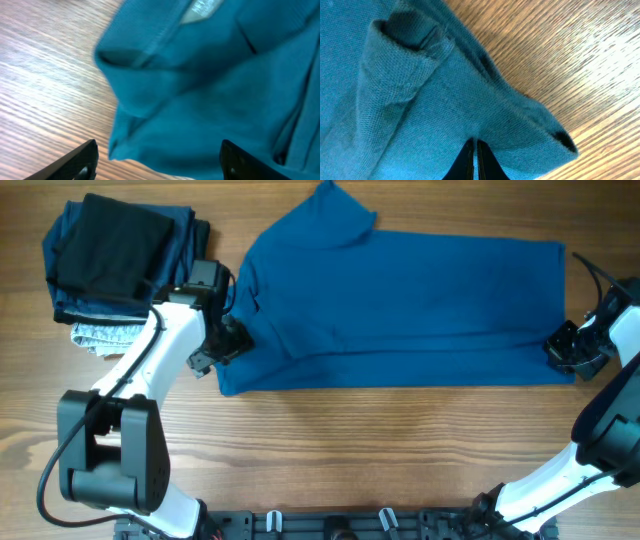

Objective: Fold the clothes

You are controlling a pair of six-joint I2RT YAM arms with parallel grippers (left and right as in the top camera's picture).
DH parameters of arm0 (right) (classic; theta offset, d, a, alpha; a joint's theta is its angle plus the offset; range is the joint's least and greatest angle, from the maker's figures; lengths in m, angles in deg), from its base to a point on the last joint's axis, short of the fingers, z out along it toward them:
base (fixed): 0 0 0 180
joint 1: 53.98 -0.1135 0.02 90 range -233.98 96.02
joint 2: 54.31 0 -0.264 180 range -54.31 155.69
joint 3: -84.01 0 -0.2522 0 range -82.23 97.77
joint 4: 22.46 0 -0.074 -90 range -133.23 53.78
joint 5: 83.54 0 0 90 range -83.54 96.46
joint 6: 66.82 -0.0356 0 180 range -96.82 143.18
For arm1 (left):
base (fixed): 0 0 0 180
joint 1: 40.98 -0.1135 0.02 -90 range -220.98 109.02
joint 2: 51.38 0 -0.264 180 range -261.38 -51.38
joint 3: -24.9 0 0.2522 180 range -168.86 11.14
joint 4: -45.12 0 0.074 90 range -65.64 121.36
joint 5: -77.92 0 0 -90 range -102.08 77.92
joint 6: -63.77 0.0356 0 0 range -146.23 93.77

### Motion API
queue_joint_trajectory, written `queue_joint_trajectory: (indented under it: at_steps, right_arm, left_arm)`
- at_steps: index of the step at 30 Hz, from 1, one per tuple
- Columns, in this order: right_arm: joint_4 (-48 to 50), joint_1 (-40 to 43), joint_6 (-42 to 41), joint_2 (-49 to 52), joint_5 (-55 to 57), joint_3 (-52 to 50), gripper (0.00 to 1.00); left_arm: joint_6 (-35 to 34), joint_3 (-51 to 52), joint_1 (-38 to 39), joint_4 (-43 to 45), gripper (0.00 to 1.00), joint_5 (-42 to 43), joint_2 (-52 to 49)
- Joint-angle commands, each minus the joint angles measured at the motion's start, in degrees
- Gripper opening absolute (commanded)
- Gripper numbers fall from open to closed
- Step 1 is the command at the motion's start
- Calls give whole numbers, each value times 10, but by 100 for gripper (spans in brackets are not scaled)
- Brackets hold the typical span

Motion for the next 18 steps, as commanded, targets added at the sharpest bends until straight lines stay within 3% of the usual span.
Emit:
queue_joint_trajectory:
  at_steps: [1,5,9,14,18]
  right_arm:
    - [27,2,-26,-6,44,-36,4]
    - [53,2,-27,-7,49,-63,4]
    - [22,2,-26,-25,42,-16,4]
    - [9,-9,76,-80,-118,61,4]
    - [11,-87,162,-128,-192,65,4]
  left_arm:
    - [-2,-7,27,23,79,-9,8]
    - [-1,-7,45,36,79,-10,8]
    - [17,-7,43,42,72,-12,8]
    - [27,-7,43,74,72,-16,8]
    - [51,-8,43,131,69,-16,12]
